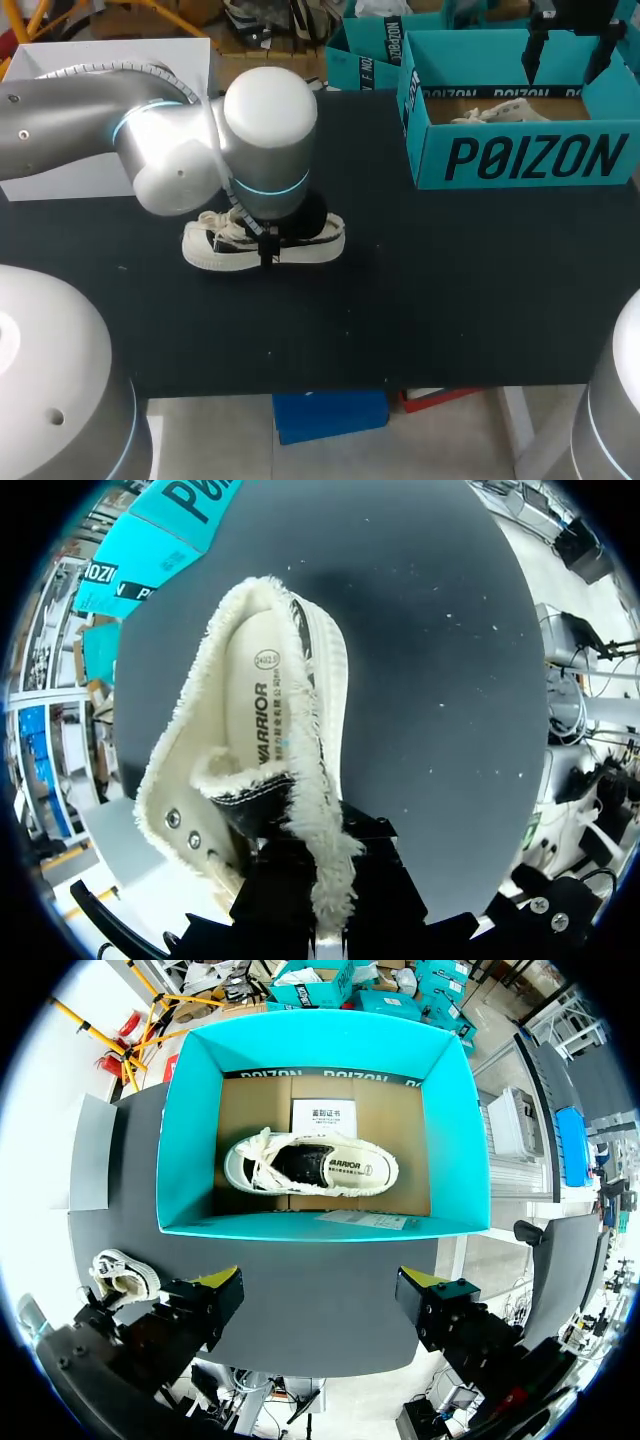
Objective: Take the shoe out of the shoebox, open the shoe tongue, remove and reinsert the insole, then place the shoe into the shoebox
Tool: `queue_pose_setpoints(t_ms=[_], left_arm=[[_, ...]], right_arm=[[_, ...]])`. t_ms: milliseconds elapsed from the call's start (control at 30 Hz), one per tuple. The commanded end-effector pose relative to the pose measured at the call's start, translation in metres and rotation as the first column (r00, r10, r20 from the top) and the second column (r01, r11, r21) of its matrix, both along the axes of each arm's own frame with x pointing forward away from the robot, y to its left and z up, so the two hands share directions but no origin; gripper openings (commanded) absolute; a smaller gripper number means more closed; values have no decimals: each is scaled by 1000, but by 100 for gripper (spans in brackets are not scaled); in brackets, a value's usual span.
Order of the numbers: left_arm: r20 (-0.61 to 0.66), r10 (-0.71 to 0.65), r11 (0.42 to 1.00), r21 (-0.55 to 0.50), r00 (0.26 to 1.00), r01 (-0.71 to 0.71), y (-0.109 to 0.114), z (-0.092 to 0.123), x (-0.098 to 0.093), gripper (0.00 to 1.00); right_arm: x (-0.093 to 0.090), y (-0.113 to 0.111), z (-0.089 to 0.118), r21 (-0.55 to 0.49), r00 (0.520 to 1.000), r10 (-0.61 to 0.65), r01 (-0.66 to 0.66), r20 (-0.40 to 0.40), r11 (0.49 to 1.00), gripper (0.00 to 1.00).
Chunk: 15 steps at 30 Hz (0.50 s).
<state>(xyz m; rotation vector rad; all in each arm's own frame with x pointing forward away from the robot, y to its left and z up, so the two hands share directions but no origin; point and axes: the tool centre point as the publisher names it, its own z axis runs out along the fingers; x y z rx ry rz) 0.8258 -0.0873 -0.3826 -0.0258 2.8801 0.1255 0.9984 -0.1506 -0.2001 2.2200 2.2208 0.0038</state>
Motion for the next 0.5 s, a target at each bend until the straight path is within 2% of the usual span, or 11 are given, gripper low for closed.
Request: queue_pose_setpoints(t_ms=[33, 300, 333, 367, 400, 500], left_arm=[[-1, -1, 1000, 7, 1000, 1, -8, -10, 5, 0], [-15, -22, 1000, 22, 1000, 22, -12, -20, 4, 0], [-19, -22, 1000, 22, 1000, 22, -12, -20, 4, 14], [-20, -23, 999, 24, 1000, 23, -12, -20, 4, 64], [-21, -24, 999, 25, 1000, 24, -12, -17, 3, 100], [-21, -28, 999, 24, 999, 28, -11, -8, 5, 100]], right_arm=[[1, 0, 0, -1, 1000, 0, 0, -1, 1000, 100], [1, 0, 0, -1, 1000, 0, 0, -1, 1000, 100], [1, 0, 0, -1, 1000, 0, 0, -1, 1000, 100], [1, 0, 0, -1, 1000, 0, 0, -1, 1000, 100], [1, 0, 0, -1, 1000, 0, 0, -1, 1000, 100], [1, 0, 0, -1, 1000, 0, 0, -1, 1000, 100]])
